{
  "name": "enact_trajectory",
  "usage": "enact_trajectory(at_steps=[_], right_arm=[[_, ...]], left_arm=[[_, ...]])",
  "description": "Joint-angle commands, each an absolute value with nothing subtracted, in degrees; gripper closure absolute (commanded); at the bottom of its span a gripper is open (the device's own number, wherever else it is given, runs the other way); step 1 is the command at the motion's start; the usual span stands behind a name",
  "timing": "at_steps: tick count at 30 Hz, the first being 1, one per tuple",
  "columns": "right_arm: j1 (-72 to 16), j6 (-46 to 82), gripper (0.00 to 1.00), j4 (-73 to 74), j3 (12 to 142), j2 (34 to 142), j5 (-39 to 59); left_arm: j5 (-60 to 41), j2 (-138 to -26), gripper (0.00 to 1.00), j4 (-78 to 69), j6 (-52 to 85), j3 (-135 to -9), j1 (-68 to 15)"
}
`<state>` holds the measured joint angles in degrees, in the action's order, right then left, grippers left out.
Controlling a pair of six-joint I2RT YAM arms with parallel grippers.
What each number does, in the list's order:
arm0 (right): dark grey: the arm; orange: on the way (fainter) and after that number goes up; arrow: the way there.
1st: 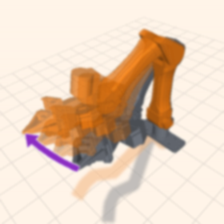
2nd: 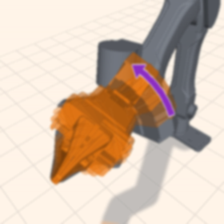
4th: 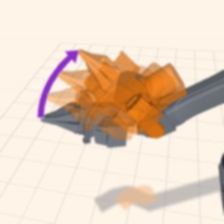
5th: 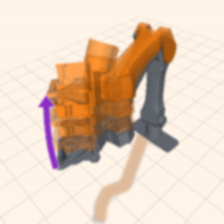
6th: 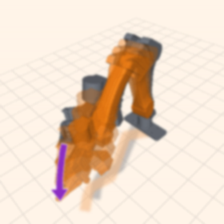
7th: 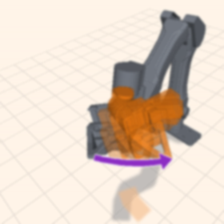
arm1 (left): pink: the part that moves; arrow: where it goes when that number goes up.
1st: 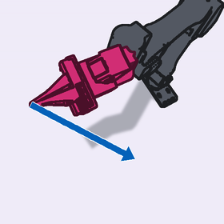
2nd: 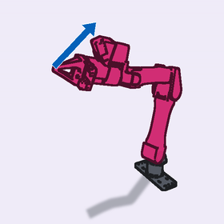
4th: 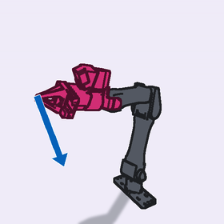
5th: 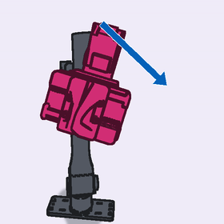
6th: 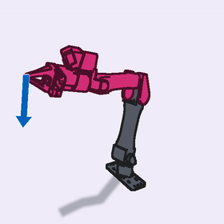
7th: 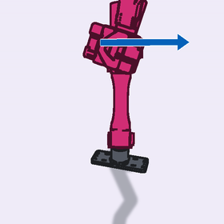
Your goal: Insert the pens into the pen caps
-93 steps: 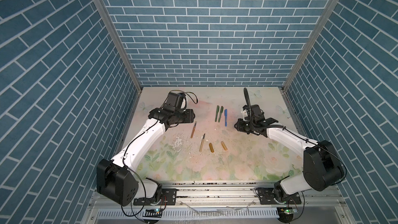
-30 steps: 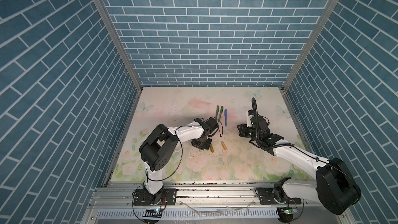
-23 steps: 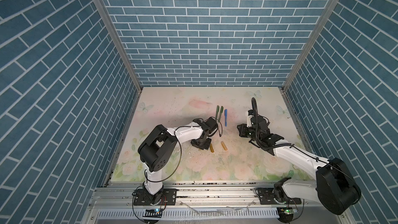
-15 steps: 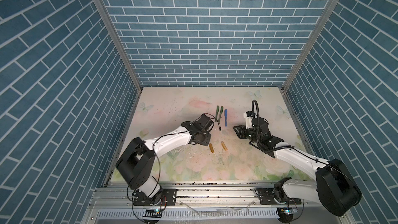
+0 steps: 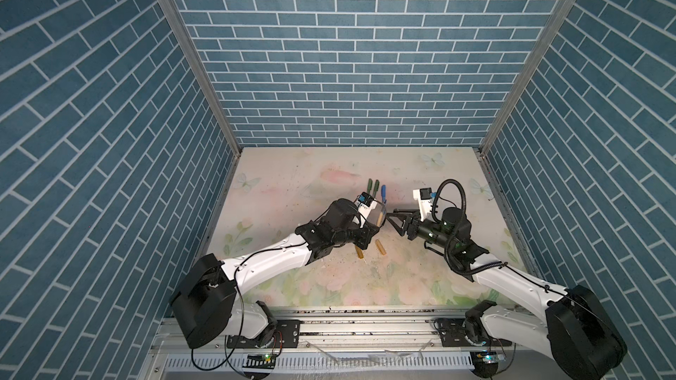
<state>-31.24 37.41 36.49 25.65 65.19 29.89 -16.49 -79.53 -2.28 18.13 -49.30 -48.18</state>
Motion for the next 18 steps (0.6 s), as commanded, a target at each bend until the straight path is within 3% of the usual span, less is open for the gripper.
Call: enact_trajectory(at_steps=[1, 9, 18], right_arm=[[-31.38, 40.14, 0.42, 41.74, 25.40, 66.27, 34.42], [-31.38, 41.55, 0.55, 42.08, 25.92, 68.13, 34.57], [-31.38, 42.93, 0.81, 42.61, 26.95, 70.72, 36.09]], left_arm=[[-18.76, -80.92, 1.00, -4.84, 17.05, -50.35, -49.17], [-19.10, -82.16, 1.00, -5.80, 17.37, -51.06, -49.66], [-19.88, -83.14, 1.00, -5.97, 17.57, -52.16, -49.75]])
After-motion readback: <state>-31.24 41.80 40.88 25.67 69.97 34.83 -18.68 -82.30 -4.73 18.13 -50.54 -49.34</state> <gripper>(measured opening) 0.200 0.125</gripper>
